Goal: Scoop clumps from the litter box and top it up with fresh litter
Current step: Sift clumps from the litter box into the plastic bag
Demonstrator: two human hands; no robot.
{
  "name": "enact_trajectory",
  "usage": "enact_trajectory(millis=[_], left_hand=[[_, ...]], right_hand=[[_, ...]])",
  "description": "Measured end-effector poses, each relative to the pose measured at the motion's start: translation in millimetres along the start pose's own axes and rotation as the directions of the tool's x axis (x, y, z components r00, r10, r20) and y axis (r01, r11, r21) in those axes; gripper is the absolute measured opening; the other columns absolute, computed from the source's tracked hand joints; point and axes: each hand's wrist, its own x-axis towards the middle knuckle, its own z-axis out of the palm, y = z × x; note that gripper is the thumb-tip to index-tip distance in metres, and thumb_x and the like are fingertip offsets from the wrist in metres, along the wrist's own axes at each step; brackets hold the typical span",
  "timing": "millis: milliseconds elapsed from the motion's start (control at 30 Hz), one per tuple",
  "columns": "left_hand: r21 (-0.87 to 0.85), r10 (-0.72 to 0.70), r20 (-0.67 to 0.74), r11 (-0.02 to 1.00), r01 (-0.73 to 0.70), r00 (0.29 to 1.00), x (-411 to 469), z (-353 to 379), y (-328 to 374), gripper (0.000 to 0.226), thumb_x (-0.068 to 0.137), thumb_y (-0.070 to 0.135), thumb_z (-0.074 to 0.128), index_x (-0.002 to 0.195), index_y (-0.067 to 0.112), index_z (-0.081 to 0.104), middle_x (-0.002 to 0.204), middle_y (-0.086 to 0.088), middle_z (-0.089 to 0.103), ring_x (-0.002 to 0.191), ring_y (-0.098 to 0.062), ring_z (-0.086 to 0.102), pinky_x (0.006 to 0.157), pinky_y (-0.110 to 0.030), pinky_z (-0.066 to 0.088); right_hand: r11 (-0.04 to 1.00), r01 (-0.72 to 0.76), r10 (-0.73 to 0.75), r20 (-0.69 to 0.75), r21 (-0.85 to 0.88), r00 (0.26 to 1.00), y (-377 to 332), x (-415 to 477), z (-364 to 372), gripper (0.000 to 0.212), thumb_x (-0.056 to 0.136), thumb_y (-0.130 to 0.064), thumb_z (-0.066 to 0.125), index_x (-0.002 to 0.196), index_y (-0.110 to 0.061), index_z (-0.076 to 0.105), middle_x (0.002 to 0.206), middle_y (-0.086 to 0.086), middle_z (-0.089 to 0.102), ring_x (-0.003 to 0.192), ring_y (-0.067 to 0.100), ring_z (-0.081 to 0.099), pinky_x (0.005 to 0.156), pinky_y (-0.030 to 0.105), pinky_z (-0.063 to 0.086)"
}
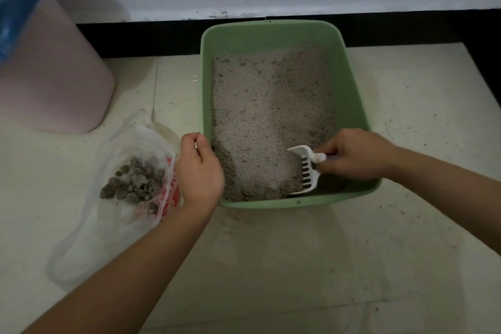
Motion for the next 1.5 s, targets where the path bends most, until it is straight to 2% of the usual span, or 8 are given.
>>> enact_trajectory(millis=[367,500,600,767,867,1000,1167,1500], left_hand=[[-0.067,-0.042,0.006,0.997,0.042,0.999,-2,-1,3,0.020,0.104,0.027,0.036,0.095,0.016,0.051,0.074,0.008,0.049,0.066,-0.003,0.042,0.063,-0.029,0.029],[-0.104,-0.063,-0.006,0.993,0.062,0.998,-1,-2,5,0.025,0.104,0.028,0.036,0.090,0.013,0.051,0.074,0.005,0.049,0.067,-0.008,0.042,0.060,-0.029,0.034],[-0.142,-0.088,-0.011,0.986,0.085,0.996,-4,-2,7,0.030,0.105,0.030,0.033,0.086,0.011,0.049,0.072,0.005,0.045,0.066,-0.007,0.040,0.061,-0.031,0.031],[-0.199,-0.163,0.014,0.966,0.162,0.987,-7,-5,14,0.047,0.106,0.038,0.025,0.128,0.011,0.056,0.110,0.012,0.052,0.105,-0.005,0.044,0.090,-0.018,0.028],[-0.211,-0.177,0.021,0.961,0.178,0.984,-9,-5,16,0.053,0.105,0.042,0.022,0.136,0.011,0.052,0.136,-0.003,0.052,0.125,-0.014,0.044,0.099,-0.020,0.025],[-0.221,-0.188,0.016,0.957,0.187,0.982,-10,-5,18,0.053,0.106,0.041,0.021,0.132,0.009,0.053,0.135,-0.010,0.053,0.112,-0.008,0.041,0.094,-0.020,0.023],[-0.234,-0.187,0.010,0.955,0.184,0.982,-11,-5,19,0.053,0.106,0.041,0.021,0.128,0.007,0.054,0.131,-0.015,0.054,0.108,-0.006,0.039,0.091,-0.021,0.024],[-0.214,-0.195,0.018,0.957,0.194,0.981,-11,-7,18,0.054,0.105,0.043,0.021,0.139,0.011,0.048,0.144,-0.011,0.048,0.132,-0.022,0.042,0.095,-0.021,0.021]], right_hand=[[0.805,-0.053,0.031,0.047,0.591,0.998,-23,15,42,0.011,0.083,-0.036,0.074,0.084,-0.028,0.081,0.055,-0.001,0.055,0.056,0.012,0.044,0.058,0.030,0.035],[0.803,0.011,-0.025,0.016,0.596,1.000,-30,19,46,0.011,0.085,-0.034,0.073,0.090,-0.028,0.081,0.052,-0.005,0.052,0.052,0.009,0.040,0.056,0.028,0.033],[0.794,0.109,-0.099,-0.050,0.599,0.994,-19,16,48,0.014,0.085,-0.034,0.073,0.097,-0.038,0.079,0.072,0.001,0.073,0.065,0.003,0.052,0.064,0.028,0.042],[0.776,0.155,-0.095,-0.130,0.611,0.987,-15,12,44,0.029,0.084,-0.021,0.076,0.112,-0.025,0.075,0.106,-0.021,0.071,0.087,-0.017,0.059,0.082,0.011,0.046],[0.777,0.163,-0.098,-0.139,0.608,0.985,-16,10,46,0.031,0.084,-0.021,0.078,0.115,-0.025,0.075,0.104,-0.020,0.072,0.090,-0.014,0.061,0.083,0.014,0.047],[0.754,0.212,-0.039,-0.279,0.622,0.959,-7,0,43,0.035,0.085,-0.020,0.077,0.119,-0.024,0.072,0.107,-0.018,0.071,0.097,-0.010,0.063,0.088,0.012,0.048],[0.860,0.250,-0.015,-0.468,0.444,0.884,-6,-10,52,0.032,0.089,-0.036,0.071,0.120,-0.026,0.072,0.084,-0.008,0.068,0.078,0.000,0.063,0.067,0.014,0.045],[0.795,0.240,0.035,-0.436,0.557,0.899,-7,-19,48,0.029,0.086,-0.039,0.072,0.116,-0.038,0.071,0.089,-0.005,0.071,0.082,0.006,0.067,0.073,0.022,0.048]])
